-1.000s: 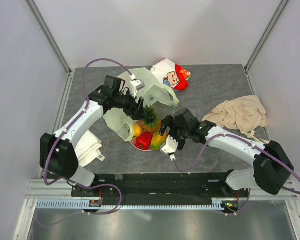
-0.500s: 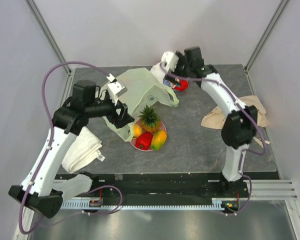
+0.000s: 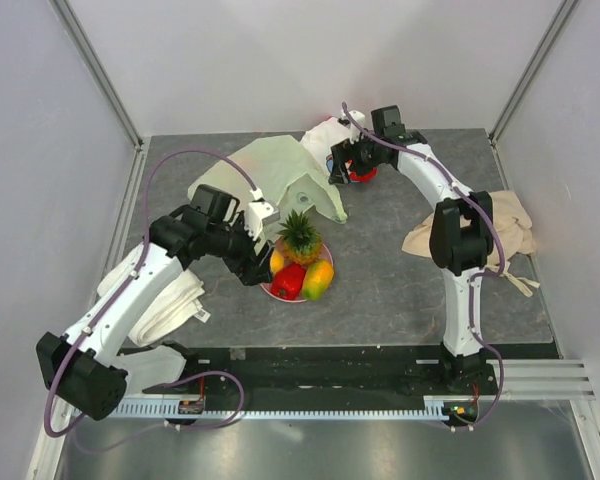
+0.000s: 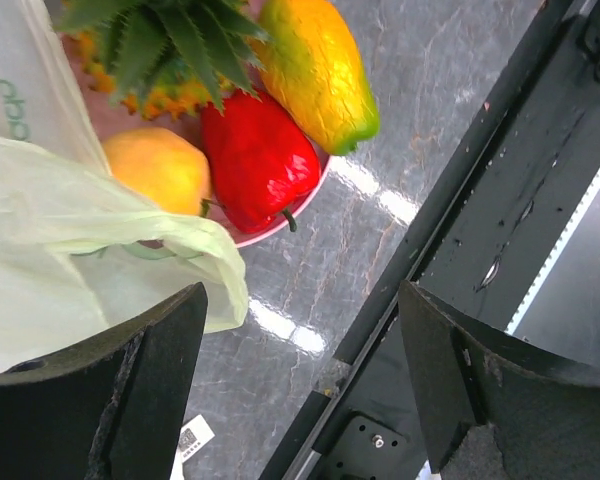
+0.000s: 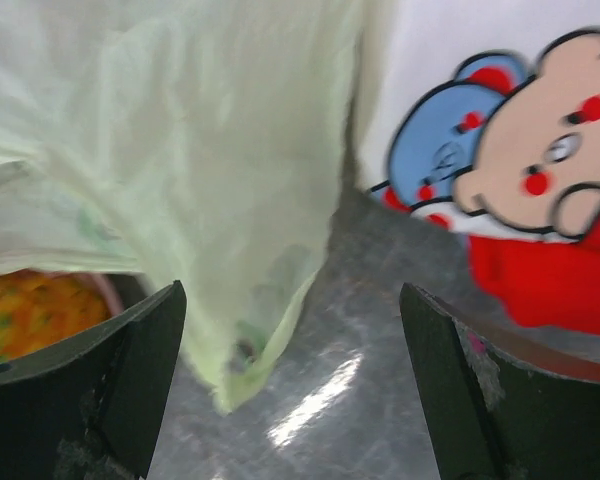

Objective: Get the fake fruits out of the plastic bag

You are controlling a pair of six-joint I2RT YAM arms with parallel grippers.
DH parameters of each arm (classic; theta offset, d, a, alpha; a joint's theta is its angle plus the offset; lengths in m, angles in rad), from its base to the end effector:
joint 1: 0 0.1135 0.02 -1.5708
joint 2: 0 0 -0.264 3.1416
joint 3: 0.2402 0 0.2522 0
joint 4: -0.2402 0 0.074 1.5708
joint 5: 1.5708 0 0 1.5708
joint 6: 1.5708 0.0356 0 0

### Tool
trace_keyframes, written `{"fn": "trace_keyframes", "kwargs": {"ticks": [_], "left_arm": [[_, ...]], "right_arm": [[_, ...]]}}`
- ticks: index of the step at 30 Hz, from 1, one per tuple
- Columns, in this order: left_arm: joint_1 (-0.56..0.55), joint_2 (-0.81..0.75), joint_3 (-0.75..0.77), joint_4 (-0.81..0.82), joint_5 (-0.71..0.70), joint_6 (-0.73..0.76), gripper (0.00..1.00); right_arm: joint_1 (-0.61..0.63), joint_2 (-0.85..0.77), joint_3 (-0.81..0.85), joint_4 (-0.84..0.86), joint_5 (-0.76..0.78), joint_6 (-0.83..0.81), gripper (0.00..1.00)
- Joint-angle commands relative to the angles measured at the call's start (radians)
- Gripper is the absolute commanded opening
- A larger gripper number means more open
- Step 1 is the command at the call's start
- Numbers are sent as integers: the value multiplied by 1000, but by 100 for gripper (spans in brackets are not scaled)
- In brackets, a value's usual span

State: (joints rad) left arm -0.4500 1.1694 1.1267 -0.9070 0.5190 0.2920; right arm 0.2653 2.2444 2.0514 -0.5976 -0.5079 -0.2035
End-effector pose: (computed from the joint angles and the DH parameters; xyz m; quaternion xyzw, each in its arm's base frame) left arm 0.1951 -0.1139 0.3207 0.4067 0.8292 -0.2669 0.2751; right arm 0.4881 0.1506 0.2570 -0.3008 0.8485 0.2436 0.3607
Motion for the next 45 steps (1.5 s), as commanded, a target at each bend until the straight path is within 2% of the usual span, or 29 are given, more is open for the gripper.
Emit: {"fn": "trace_keyframes", "kwargs": {"ticks": [1, 9, 10, 11, 13, 14, 15, 16, 17, 19, 22, 23, 27, 28, 32, 36, 40, 45], "left_arm": [[-27, -5, -37, 23, -79, -1, 84], [-38, 50, -81, 106, -169, -42, 79], [-38, 68, -84, 118, -171, -47, 77], [-38, 79, -84, 132, -171, -51, 71], [-36, 113, -71, 163, -186, -62, 64], [-35, 122, -62, 166, -198, -56, 50], [-33, 133, -50, 169, -249, -47, 36], [-30, 144, -22, 171, -273, -42, 7], [-23, 151, -9, 171, -296, -21, 2], [-9, 164, 30, 168, -338, -1, 2], [34, 197, 91, 172, -349, 15, 2], [60, 213, 111, 177, -353, 28, 2], [129, 265, 281, 221, -372, 82, 2], [149, 277, 315, 236, -373, 94, 2], [181, 355, 470, 256, -367, 134, 2], [183, 418, 585, 292, -358, 116, 2], [182, 421, 621, 307, -321, 72, 2], [182, 383, 585, 304, -237, 49, 2]], "right_arm": [[6, -158, -152, 100, -156, 50, 95], [18, -154, -226, 105, -100, 36, 98], [22, -144, -223, 105, -89, 35, 98], [26, -123, -220, 105, -84, 36, 98], [31, -92, -194, 101, -81, 59, 88], [31, -63, -180, 98, -92, 73, 78], [32, -48, -143, 98, -96, 90, 72], [31, -25, -125, 99, -106, 119, 65], [32, -19, -108, 104, -113, 128, 54], [34, -17, -77, 116, -119, 141, 47], [34, -14, -31, 119, -127, 150, 31], [32, -12, -16, 119, -129, 157, 23], [9, -9, 71, 172, -146, 237, 9], [-1, -12, 82, 203, -136, 251, 0], [-40, -17, 154, 252, -93, 294, 0], [-89, -64, 129, 259, -81, 297, 0], [-164, -190, 14, 257, -121, 328, 0], [-202, -354, -115, 213, -153, 286, 0]]}}
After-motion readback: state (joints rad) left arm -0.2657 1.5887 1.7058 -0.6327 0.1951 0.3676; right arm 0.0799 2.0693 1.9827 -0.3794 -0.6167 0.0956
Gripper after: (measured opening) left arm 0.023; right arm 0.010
